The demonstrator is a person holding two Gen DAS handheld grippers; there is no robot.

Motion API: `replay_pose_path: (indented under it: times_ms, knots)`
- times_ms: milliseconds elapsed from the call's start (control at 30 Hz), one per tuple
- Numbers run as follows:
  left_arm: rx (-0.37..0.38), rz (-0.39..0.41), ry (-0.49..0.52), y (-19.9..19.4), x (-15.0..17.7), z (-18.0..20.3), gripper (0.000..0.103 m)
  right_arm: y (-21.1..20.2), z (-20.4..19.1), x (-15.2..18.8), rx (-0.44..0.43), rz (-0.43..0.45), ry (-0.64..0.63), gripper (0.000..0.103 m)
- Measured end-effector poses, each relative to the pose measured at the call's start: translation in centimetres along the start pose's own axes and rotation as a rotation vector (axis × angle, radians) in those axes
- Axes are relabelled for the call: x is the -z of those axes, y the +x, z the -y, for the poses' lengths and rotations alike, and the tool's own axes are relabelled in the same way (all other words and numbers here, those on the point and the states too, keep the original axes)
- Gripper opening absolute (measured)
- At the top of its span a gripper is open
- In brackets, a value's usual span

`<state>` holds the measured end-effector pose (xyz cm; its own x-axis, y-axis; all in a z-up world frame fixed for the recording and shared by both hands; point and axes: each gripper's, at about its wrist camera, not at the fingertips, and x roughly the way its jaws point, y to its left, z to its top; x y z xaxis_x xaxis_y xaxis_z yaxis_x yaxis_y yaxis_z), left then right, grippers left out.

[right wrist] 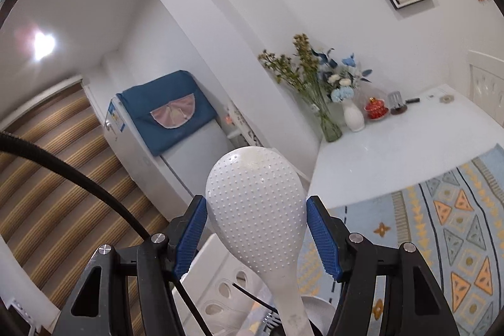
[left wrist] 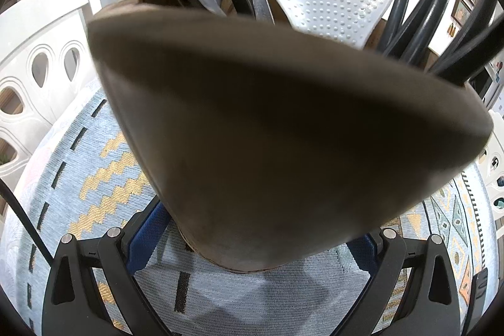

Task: Organize utensils
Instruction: 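Lift the white ceramic spoon and carry it over the wooden cup, then lower the white spoon into the cup and open the right gripper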

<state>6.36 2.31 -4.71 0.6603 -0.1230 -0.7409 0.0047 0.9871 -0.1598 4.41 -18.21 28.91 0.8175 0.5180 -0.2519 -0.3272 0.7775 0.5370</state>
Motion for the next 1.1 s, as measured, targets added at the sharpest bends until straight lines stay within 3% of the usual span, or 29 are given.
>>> replay_pose_path:
  times_ms: [333,500,900,1100]
  knots:
    - [-0.001,0.000,0.000,0.2,0.0,0.1,0.100,3.9,2.1,4.6,0.089,-0.098,0.008,0.063]
    - [-0.002,0.000,0.002,0.2,0.0,0.0,0.100,4.0,3.2,5.8,0.135,-0.080,-0.023,0.063]
    - [-0.003,-0.001,0.002,0.4,0.0,0.1,0.100,2.5,-0.1,6.1,0.110,-0.071,-0.160,0.063]
    - [-0.002,0.000,0.001,0.4,0.0,0.1,0.100,2.8,-1.8,7.5,0.079,-0.126,-0.258,0.063]
